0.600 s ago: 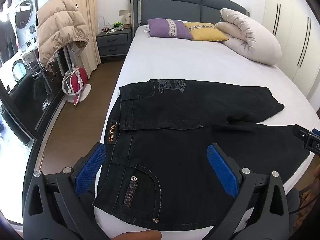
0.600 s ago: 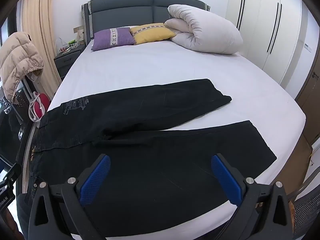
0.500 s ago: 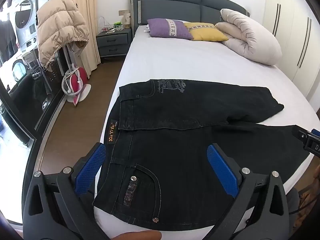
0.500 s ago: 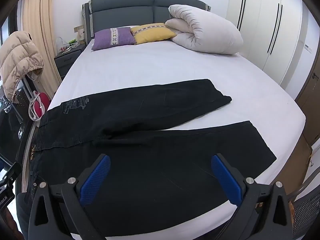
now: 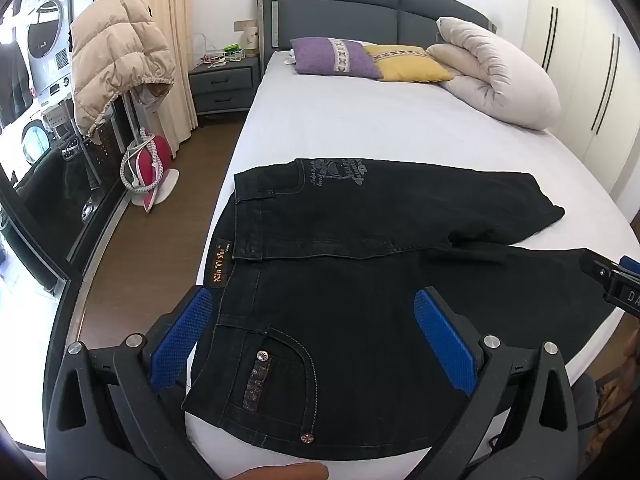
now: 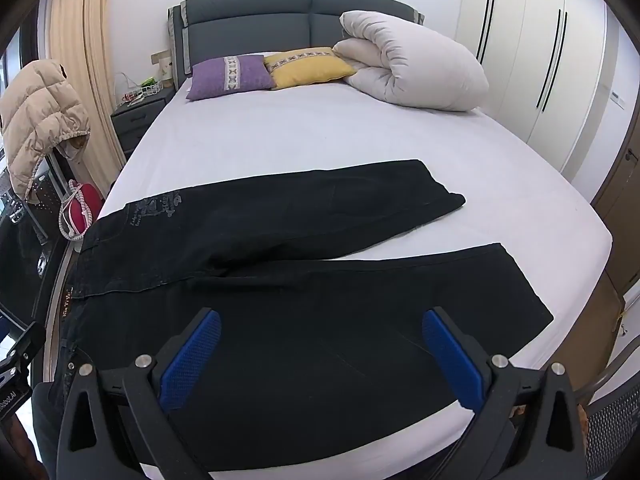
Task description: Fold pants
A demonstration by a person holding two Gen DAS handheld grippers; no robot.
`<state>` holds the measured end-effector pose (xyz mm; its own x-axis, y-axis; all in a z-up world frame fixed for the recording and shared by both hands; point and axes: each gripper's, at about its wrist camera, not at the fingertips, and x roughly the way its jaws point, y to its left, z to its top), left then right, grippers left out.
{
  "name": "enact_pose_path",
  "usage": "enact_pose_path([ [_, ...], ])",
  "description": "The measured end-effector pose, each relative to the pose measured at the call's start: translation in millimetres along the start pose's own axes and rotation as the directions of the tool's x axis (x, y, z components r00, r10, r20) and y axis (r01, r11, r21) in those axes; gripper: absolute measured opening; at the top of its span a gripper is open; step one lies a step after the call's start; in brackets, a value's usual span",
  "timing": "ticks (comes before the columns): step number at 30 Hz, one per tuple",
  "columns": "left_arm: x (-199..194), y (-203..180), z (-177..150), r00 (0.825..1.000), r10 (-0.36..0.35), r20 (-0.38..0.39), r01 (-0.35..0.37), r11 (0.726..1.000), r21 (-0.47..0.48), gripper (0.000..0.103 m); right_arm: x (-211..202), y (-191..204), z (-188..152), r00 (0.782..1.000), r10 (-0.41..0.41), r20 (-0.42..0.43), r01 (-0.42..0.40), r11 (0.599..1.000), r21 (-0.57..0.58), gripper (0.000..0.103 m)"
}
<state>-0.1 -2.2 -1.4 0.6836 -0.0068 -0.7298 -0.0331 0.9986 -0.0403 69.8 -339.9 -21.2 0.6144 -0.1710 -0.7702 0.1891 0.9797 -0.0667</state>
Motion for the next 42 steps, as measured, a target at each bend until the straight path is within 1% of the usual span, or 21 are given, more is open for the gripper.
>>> enact_pose_path([
  [42,-0.4,-0.9,0.3,1.000,-0.003,-0.005,0.003,1.000,-0.001,0.103,-1.6,7.7,-1.7,1.000,0.004,-0.004,-0.004,1.000,-0.006,0.103],
])
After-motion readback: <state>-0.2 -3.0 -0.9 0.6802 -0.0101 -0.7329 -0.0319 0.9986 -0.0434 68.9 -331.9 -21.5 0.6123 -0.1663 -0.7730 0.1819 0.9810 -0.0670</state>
